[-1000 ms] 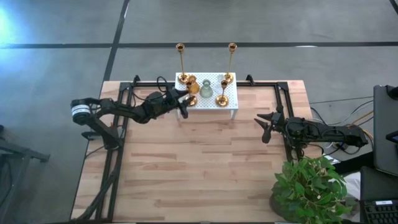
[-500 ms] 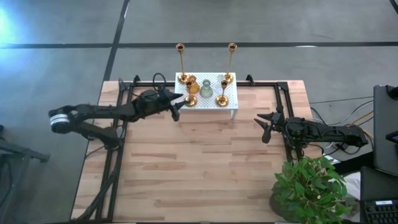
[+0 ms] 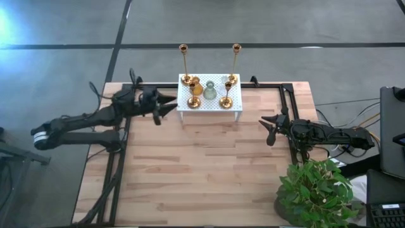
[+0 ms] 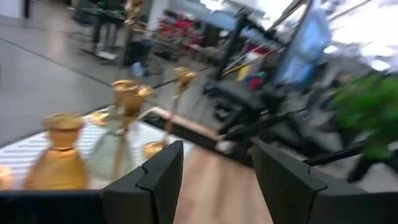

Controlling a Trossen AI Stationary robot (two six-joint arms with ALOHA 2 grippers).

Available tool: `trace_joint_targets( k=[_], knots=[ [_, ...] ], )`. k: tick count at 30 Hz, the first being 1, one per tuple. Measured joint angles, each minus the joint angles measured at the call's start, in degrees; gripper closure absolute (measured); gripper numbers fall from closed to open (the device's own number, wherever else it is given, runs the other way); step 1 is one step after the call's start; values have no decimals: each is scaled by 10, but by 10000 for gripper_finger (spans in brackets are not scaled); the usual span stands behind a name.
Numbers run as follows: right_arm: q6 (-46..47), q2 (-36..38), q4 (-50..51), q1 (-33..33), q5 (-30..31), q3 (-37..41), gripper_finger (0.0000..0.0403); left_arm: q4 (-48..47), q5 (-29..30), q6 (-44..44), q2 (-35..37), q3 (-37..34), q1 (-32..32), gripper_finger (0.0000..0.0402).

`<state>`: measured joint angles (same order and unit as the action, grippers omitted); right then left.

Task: Pick & Place candle stick holders
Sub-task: Return to Home Position

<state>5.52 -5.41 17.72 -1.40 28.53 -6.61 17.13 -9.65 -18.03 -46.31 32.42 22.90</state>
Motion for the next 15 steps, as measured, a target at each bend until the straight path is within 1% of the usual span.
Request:
trace_joint_targets(
  k=[3, 6, 8, 10, 11, 13, 15],
  knots=[
    [-1, 0, 0, 0, 0, 0, 321, 0, -15, -39, 23, 0, 0, 204],
    [0, 0, 0, 0, 0, 0, 324, -1, -15, -55, 38, 0, 0, 204],
    [-1, 0, 0, 0, 0, 0, 326, -3, -26, -49, 51, 0, 0, 204],
    [0, 0, 0, 0, 0, 0, 326, -3, -57, -28, 68, 0, 0, 204],
    [-1, 0, 0, 0, 0, 0, 325, -2, -83, -13, 78, 0, -2, 204],
    [0, 0, 0, 0, 0, 0, 322, -1, -136, 33, 95, 0, -9, 204],
    [0, 0, 0, 0, 0, 0, 318, -2, -167, 72, 113, -1, -19, 204]
  ],
)
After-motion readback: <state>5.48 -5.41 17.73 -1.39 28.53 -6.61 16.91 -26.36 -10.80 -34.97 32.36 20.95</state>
